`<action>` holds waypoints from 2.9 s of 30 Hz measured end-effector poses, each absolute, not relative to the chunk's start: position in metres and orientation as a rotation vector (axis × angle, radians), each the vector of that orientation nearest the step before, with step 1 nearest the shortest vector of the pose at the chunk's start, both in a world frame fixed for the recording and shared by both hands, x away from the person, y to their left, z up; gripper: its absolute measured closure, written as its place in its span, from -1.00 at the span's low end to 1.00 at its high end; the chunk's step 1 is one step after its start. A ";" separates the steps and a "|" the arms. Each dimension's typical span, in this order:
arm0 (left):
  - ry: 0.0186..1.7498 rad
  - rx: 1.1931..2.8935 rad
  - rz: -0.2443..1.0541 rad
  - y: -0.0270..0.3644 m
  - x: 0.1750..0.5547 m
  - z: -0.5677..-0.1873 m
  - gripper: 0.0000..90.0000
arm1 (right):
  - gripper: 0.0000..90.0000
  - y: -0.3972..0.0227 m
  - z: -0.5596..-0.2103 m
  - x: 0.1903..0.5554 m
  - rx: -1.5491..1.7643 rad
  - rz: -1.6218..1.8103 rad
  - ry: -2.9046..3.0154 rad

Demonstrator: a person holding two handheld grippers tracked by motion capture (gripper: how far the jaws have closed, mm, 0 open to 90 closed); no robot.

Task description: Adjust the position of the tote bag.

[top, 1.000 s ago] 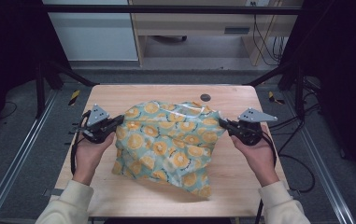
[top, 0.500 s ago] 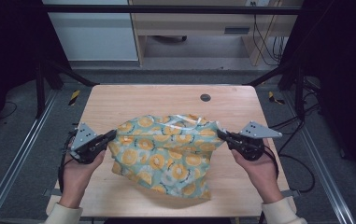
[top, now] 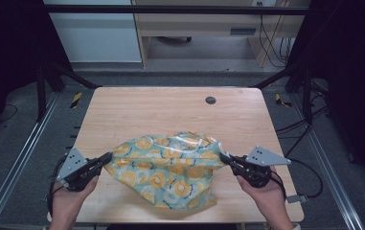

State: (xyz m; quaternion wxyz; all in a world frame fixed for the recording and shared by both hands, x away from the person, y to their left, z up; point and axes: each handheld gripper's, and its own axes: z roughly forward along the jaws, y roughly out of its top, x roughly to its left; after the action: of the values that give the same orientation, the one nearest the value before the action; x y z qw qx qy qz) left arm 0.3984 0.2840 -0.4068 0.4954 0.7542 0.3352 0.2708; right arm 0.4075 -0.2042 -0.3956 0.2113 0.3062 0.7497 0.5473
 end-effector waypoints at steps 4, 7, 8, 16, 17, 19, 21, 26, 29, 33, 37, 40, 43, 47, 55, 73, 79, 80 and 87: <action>0.795 1.835 0.641 0.286 0.388 -0.409 1.00 | 0.97 -0.206 -0.400 0.399 0.843 1.540 2.079; 0.787 1.835 0.612 0.288 0.379 -0.412 1.00 | 0.97 -0.210 -0.409 0.387 0.830 1.573 2.085; 0.787 1.835 0.612 0.288 0.379 -0.412 1.00 | 0.97 -0.211 -0.412 0.385 0.827 1.570 2.098; 0.767 1.972 0.495 0.279 0.383 -0.435 1.00 | 0.97 -0.219 -0.437 0.381 0.850 1.510 2.203; 0.766 1.988 0.500 0.277 0.384 -0.437 1.00 | 0.97 -0.220 -0.439 0.381 0.862 1.503 2.213; 0.759 2.029 0.496 0.274 0.385 -0.440 1.00 | 0.97 -0.219 -0.445 0.384 0.878 1.466 2.252; 0.755 2.060 0.476 0.273 0.386 -0.443 1.00 | 0.97 -0.218 -0.448 0.385 0.880 1.430 2.275; 0.761 2.134 0.457 0.268 0.394 -0.453 1.00 | 0.96 -0.216 -0.454 0.390 0.911 1.406 2.310; 0.765 2.185 0.472 0.263 0.399 -0.458 1.00 | 0.96 -0.213 -0.457 0.394 0.916 1.373 2.333; 0.767 2.234 0.490 0.257 0.406 -0.463 1.00 | 0.96 -0.210 -0.461 0.400 0.945 1.338 2.353; 0.767 2.261 0.494 0.253 0.408 -0.466 1.00 | 0.96 -0.209 -0.464 0.402 0.954 1.318 2.363; 0.770 2.275 0.514 0.250 0.410 -0.468 1.00 | 0.96 -0.208 -0.465 0.404 0.966 1.305 2.369; 0.770 2.292 0.518 0.245 0.415 -0.470 1.00 | 0.96 -0.208 -0.466 0.405 0.968 1.296 2.376; 0.766 2.311 0.534 0.241 0.421 -0.473 1.00 | 0.96 -0.208 -0.468 0.408 0.986 1.282 2.380; 0.772 2.341 0.544 0.230 0.436 -0.480 1.00 | 0.95 -0.206 -0.471 0.413 0.993 1.244 2.394; 0.782 2.341 0.547 0.224 0.446 -0.485 1.00 | 0.50 -0.210 -0.468 0.412 1.035 1.226 2.349; 0.775 2.344 0.540 0.224 0.445 -0.484 1.00 | -0.28 -0.226 -0.454 0.400 1.108 1.251 2.250; 0.773 2.340 0.541 0.224 0.444 -0.483 1.00 | -0.31 -0.229 -0.451 0.399 1.114 1.249 2.242; 0.779 2.332 0.550 0.225 0.442 -0.482 1.00 | -0.26 -0.229 -0.421 0.417 1.096 1.270 2.197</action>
State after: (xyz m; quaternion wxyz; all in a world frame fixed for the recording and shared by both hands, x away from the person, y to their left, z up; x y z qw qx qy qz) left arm 0.4418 0.2254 -0.4816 0.3060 0.8812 0.2943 0.2079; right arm 0.4166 -0.2294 -0.4213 0.1877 0.3895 0.7807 0.4512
